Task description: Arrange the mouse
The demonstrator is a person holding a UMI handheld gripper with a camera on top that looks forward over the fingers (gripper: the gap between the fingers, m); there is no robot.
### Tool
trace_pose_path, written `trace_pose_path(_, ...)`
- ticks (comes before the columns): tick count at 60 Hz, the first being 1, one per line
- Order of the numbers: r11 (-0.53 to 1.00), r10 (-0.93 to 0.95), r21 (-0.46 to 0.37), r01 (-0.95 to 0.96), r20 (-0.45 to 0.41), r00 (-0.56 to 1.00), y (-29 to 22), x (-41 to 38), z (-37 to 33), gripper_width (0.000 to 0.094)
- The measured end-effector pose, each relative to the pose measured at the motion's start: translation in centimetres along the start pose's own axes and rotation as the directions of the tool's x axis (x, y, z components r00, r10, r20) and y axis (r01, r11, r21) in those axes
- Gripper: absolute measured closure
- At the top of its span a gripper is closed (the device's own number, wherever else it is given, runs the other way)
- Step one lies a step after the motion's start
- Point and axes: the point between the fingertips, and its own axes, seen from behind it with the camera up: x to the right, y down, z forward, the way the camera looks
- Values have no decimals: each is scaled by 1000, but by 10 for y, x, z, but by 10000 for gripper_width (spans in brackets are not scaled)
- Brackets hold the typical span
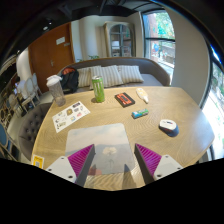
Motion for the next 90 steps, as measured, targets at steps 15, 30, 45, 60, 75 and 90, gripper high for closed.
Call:
trace_pose_path(15, 1000, -30, -2, 30, -51, 998, 1, 74, 13, 115)
trace_pose_path(30, 989, -151, -25, 149, -180, 972, 17, 223, 54, 118)
trace_pose_path(45, 994, -113, -1, 114, -91, 989, 19, 277, 112, 125)
trace_pose_path(60, 994, -92, 47, 95, -46, 995, -15, 284, 146, 130)
trace_pose_path(75, 996, -21, 80, 26, -60, 998, -36, 285, 174, 363)
trace_pose_path(90, 997, 33, -62, -38, -78, 996, -38, 285, 167, 492)
